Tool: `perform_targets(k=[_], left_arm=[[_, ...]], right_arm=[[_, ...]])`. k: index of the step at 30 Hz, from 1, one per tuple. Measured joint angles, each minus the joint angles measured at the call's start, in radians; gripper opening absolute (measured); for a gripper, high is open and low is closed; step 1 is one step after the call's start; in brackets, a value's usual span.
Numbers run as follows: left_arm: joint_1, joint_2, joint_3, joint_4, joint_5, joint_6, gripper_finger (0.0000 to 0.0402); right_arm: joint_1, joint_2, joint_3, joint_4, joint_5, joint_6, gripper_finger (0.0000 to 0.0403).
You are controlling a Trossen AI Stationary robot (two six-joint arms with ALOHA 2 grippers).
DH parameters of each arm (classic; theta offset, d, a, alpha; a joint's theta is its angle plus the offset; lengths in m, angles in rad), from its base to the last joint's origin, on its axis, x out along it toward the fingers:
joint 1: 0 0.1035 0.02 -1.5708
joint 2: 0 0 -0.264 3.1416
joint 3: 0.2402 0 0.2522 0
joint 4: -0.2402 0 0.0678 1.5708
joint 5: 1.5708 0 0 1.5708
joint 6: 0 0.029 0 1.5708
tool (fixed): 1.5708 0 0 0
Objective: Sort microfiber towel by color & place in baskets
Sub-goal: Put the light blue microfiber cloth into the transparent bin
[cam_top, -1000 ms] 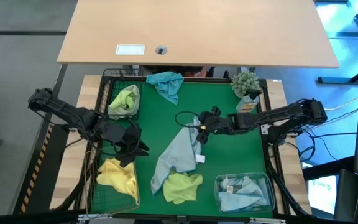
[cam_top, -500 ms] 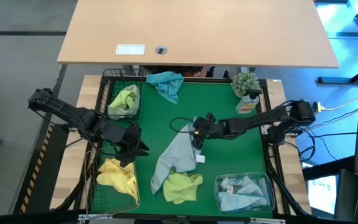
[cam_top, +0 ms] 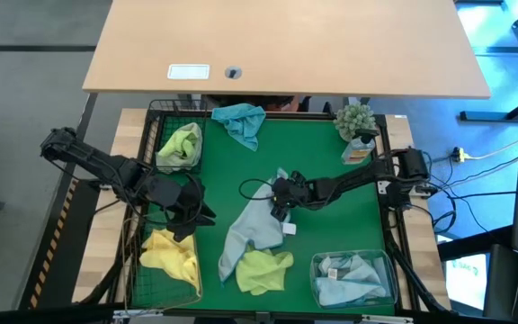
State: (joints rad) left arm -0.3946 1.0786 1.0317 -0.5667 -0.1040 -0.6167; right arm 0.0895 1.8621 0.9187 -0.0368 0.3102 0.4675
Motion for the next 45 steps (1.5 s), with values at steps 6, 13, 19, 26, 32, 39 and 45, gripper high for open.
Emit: perform_targets(k=[6, 13, 19, 26, 32, 39, 45], left_arm=[[0.0, 0.0, 0.0, 0.0, 0.0, 0.0, 0.0106], [0.0, 0.0, 0.0, 0.0, 0.0, 0.0, 0.0106], [0.0, 0.0, 0.0, 0.0, 0.0, 0.0, 0.0106], [0.0, 0.0, 0.0, 0.0, -0.005, 0.0, 0.0106], [0.0, 0.0, 0.0, 0.001, -0.044, 0.0, 0.0106], [0.0, 0.0, 0.0, 0.002, -0.066, 0.0, 0.0106], [0.0, 0.0, 0.0, 0.002, -0.149, 0.0, 0.0106]], right_arm=[[0.0, 0.038, 0.002, 0.001, 0.007, 0.0, 0.0198], [0.0, 0.04, 0.001, -0.001, 0.0, -0.001, 0.0141], [-0.001, 0.041, 0.0, -0.006, 0.005, -0.039, 0.0048], [-0.001, 0.03, 0.005, -0.019, -0.002, -0.058, 0.0021], [0.002, -0.036, 0.053, -0.154, -0.045, -0.135, 0.0007], [0.002, -0.143, 0.166, -0.374, -0.032, -0.176, 0.0005], [0.002, -0.218, 0.29, -0.539, -0.044, -0.189, 0.0004]])
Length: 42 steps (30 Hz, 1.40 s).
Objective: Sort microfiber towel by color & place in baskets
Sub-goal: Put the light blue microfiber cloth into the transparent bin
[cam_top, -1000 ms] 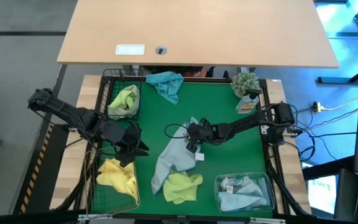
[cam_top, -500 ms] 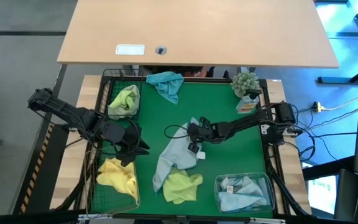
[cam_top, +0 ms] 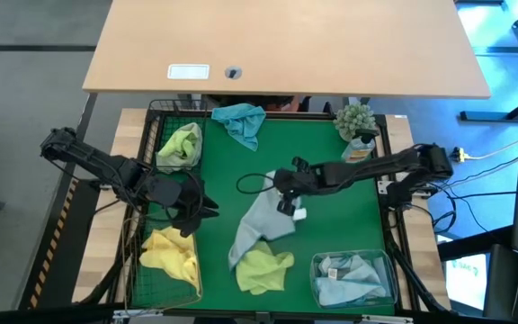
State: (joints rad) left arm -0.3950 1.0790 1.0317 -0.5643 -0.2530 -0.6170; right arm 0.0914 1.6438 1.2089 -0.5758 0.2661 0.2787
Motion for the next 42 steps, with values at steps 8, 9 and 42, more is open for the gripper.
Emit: perform_targets(k=[8, 9, 42], left_arm=[[0.0, 0.0, 0.0, 0.0, -0.104, 0.001, 0.0106], [0.0, 0.0, 0.0, 0.0, -0.11, 0.001, 0.0106], [0.0, 0.0, 0.0, 0.0, -0.207, 0.132, 0.0106]], right_arm=[[0.001, -0.048, 0.265, -0.286, -0.004, -0.039, 0.0004], [0.001, -0.048, 0.304, -0.318, -0.007, -0.052, 0.0003], [0.049, -0.105, 1.133, -0.877, -0.358, 0.163, 0.0002]])
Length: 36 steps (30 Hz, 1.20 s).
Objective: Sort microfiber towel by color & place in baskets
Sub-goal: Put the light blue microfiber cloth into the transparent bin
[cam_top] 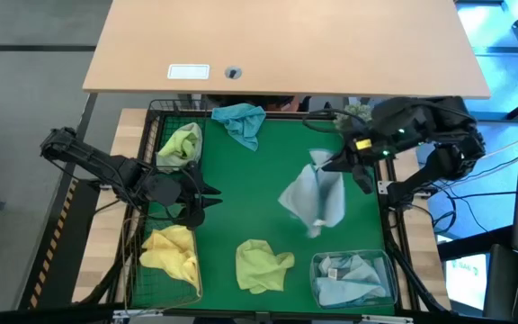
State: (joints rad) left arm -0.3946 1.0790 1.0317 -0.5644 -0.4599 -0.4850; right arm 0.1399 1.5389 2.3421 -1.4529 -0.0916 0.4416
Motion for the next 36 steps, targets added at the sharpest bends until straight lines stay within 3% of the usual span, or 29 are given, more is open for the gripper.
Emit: perform_targets(k=[4, 23, 36], left_arm=[[0.0, 0.0, 0.0, 0.0, 0.0, 0.0, 0.0106], [0.0, 0.0, 0.0, 0.0, 0.0, 0.0, 0.0106], [0.0, 0.0, 0.0, 0.0, 0.0, 0.0, 0.0106]], right_arm=[[0.107, -0.012, 0.001, -0.003, 0.041, 0.045, 0.0003], [0.74, -0.01, 0.0, -0.021, 0.526, 0.547, 0.0002], [0.985, -0.01, 0.0, -0.016, 0.554, 0.795, 0.0002]])
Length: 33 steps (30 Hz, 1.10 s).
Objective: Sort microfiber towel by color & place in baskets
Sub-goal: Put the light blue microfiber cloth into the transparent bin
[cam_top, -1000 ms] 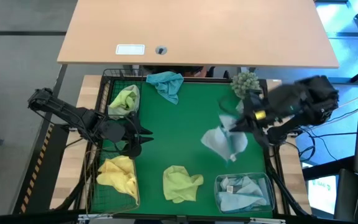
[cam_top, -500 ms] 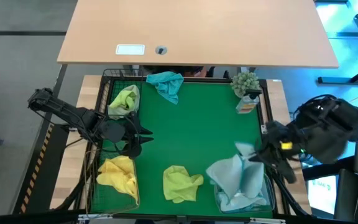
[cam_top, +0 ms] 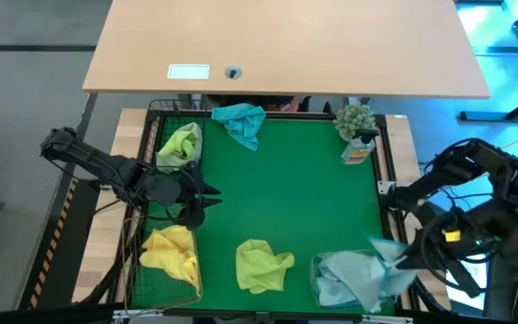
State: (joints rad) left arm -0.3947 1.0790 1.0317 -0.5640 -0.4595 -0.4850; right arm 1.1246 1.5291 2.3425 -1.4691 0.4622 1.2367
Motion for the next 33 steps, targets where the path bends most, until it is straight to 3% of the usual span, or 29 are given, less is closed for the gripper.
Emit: perform_targets(k=[8, 14, 23, 33], left_arm=[[0.0, 0.0, 0.0, 0.0, 0.0, 0.0, 0.0106], [0.0, 0.0, 0.0, 0.0, 0.0, -0.002, 0.0106], [0.0, 0.0, 0.0, 0.0, 0.0, -0.002, 0.0106], [0.0, 0.0, 0.0, 0.0, 0.0, -0.002, 0.0106]], right_arm=[[0.048, 0.015, 0.0, -0.09, 0.062, 0.095, 0.0002], [0.012, 0.061, -0.032, -0.1, 0.057, 0.057, 0.0002], [-0.012, 0.073, -0.244, -0.099, -0.056, 0.098, 0.0002], [-0.027, 0.073, -0.513, 0.015, -0.066, 0.126, 0.0002]])
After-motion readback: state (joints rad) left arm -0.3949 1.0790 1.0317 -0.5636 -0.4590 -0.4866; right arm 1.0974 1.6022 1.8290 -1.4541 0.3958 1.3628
